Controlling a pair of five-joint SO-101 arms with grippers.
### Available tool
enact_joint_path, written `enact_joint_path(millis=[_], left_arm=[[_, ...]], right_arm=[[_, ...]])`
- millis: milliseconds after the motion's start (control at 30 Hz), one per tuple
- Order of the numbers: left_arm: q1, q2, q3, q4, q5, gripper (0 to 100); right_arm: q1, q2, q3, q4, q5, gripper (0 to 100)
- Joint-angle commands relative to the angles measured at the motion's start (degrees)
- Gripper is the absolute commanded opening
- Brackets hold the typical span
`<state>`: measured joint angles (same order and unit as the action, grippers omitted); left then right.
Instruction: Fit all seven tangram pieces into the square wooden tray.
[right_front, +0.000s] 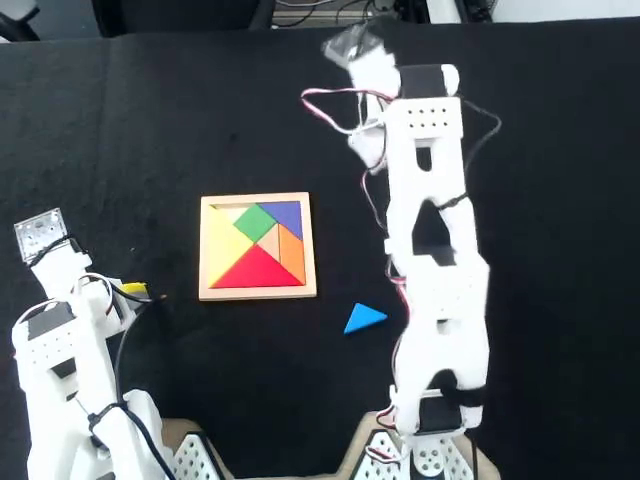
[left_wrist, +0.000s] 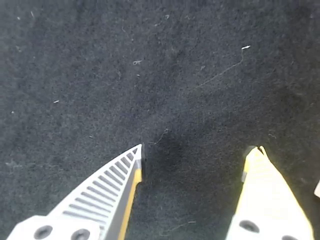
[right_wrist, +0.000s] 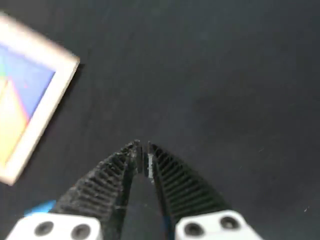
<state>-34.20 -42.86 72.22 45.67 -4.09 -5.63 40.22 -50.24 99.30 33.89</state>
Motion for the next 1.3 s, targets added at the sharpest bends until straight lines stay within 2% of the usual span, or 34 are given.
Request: enact_joint_path(millis=[0, 133, 267, 467, 600, 767, 900, 1267], left_arm=[[0.7, -1.0, -0.3, -0.9, 0.1, 32], [0.7, -0.9, -0.3, -0.9, 0.1, 32], [0.7, -0.9, -0.3, -0.9, 0.1, 32], [0.7, -0.7, -0.2, -0.9, 0.0, 32], [0.7, -0.9, 0.5, -2.2, 0.0, 32], [0.7, -1.0, 0.8, -2.4, 0.0, 32], [0.7, -1.0, 0.9, -2.4, 0.0, 32], [0.6, -1.0, 0.9, -2.4, 0.0, 32]], right_arm=[[-0.3, -13.1, 16.5, 1.5, 11.3, 1.1], [-1.5, -23.6, 34.1, -0.4, 20.7, 1.2], [-2.9, -34.5, 54.2, -7.3, 27.4, 2.6], [-8.2, -54.8, 83.3, -21.4, 31.6, 21.9], [-12.0, -64.5, 96.0, -25.1, 35.5, 25.5], [-12.7, -65.5, 98.2, -24.6, 36.5, 25.8], [-14.1, -63.3, 98.2, -21.8, 40.7, 25.8], [-14.0, -53.3, 98.2, -32.4, 40.8, 25.9]])
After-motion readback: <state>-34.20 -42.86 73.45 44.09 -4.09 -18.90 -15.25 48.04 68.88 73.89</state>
